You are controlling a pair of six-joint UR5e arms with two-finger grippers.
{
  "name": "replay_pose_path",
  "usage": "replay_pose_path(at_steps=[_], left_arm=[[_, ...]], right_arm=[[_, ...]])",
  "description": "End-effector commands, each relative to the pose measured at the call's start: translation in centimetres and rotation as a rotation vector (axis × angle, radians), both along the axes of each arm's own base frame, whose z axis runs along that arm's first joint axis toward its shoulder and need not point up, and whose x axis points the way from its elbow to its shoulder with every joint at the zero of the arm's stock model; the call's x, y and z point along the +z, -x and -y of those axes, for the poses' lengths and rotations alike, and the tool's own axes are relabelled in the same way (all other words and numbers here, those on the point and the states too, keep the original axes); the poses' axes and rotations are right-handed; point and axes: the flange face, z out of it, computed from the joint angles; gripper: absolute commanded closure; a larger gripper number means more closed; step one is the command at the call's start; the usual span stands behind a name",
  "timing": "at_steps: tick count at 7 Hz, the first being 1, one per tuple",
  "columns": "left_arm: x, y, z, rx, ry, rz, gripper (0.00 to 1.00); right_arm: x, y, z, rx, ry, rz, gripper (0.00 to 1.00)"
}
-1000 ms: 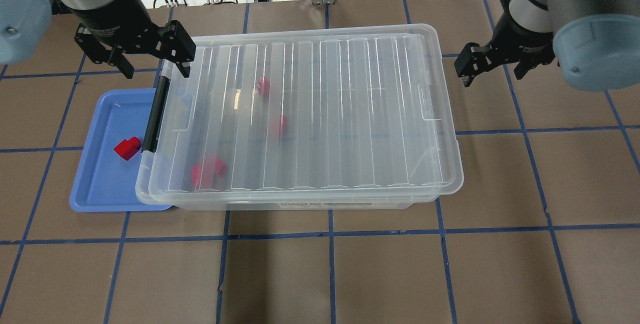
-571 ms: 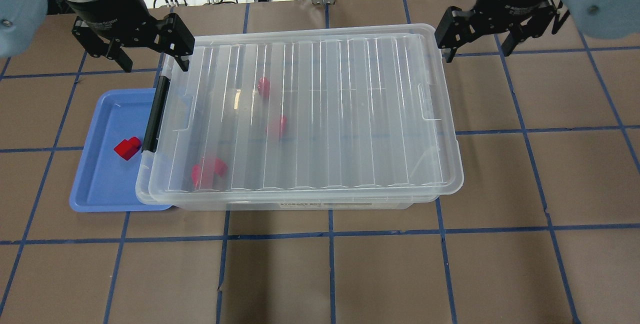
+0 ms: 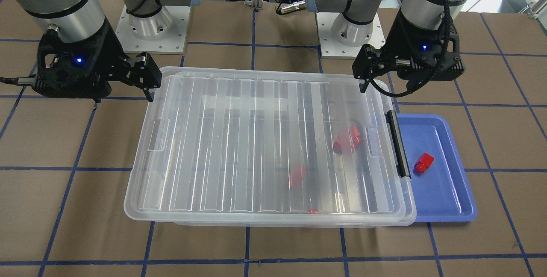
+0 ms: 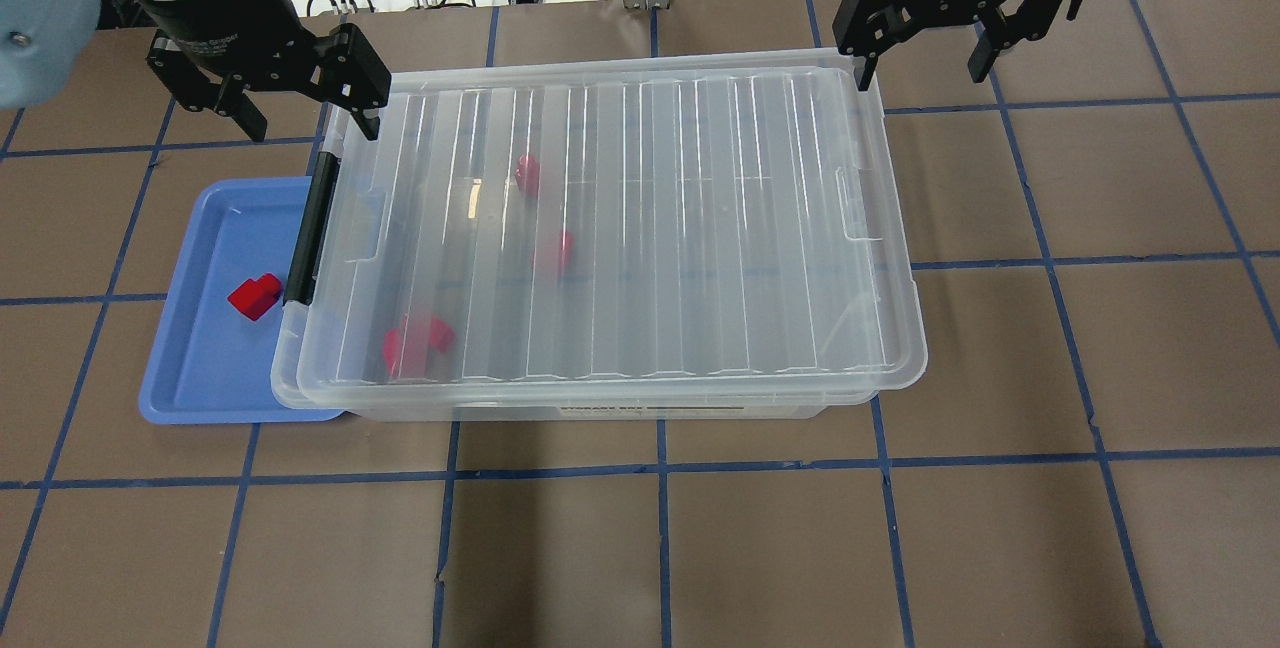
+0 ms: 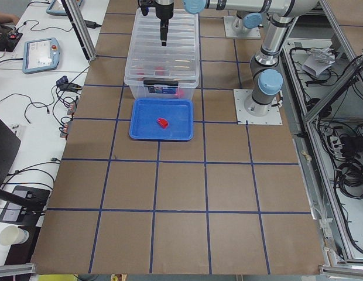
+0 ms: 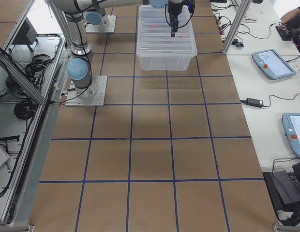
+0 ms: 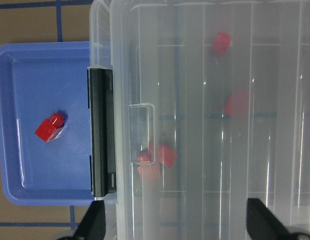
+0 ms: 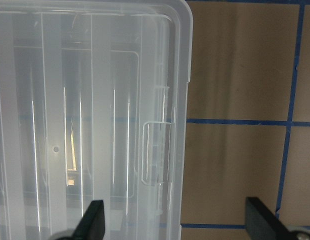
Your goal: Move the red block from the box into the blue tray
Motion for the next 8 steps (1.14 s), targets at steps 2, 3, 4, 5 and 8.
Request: replay_pose_path(at_steps=[2, 3, 4, 5, 8], left_arm=[[-0.03, 0.10, 0.01, 0.001, 0.000, -0.002, 0.00], [-0.03, 0.10, -0.05, 0.001, 0.000, -0.002, 0.00], [-0.31, 0.32, -0.21, -0.003, -0.005, -0.001, 0.00], [-0.55, 0.48, -0.30, -0.008, -0.011, -0.001, 0.00], [-0.39, 0.64, -0.57, -0.013, -0.008, 0.000, 0.00]], right_arm=[[-0.33, -0.07, -0.07, 0.001, -0.005, -0.002, 0.00], [-0.33, 0.00, -0.04, -0.001, -0.005, 0.000, 0.00], [-0.33, -0.09, -0.07, 0.001, -0.005, 0.000, 0.00], [-0.25, -0.09, -0.12, 0.001, -0.004, 0.000, 0.00], [-0.24, -0.09, -0.12, 0.001, -0.004, 0.000, 0.00]])
